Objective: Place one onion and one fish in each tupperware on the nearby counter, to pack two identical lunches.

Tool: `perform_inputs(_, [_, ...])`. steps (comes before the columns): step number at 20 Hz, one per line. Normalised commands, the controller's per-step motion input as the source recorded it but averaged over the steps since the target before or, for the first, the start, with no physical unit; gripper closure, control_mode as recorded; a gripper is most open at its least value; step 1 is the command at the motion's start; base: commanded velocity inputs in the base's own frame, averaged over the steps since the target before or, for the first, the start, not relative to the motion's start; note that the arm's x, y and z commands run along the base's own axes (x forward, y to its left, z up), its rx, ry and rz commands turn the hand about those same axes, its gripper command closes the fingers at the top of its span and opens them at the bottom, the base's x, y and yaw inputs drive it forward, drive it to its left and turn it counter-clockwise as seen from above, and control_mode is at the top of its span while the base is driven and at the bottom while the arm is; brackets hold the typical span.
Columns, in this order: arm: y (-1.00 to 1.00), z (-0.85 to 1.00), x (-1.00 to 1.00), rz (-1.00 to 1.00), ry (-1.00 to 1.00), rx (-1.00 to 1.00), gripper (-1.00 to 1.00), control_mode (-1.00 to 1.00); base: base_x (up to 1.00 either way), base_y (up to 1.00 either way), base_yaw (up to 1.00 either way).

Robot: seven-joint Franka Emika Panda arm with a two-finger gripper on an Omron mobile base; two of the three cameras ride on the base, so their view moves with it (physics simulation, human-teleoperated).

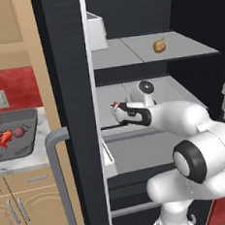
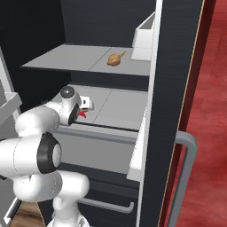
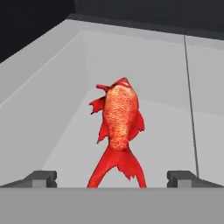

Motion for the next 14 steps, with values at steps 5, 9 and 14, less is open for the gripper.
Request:
perform_inputs(5, [0.0,-0.19,0.7,0.0,0.15,0.0,-1.0,-1.0,0.0,0.0,0.0])
perform_inputs(9, [0.0,-0.25,0.69,0.0,0.12,0.0,-1.0,-1.0,0.0,0.0,0.0])
perform_inputs(14, [0.1,-0.56,0.49,0.0,0.05,0.0,-1.0,-1.0,0.0,0.0,0.0])
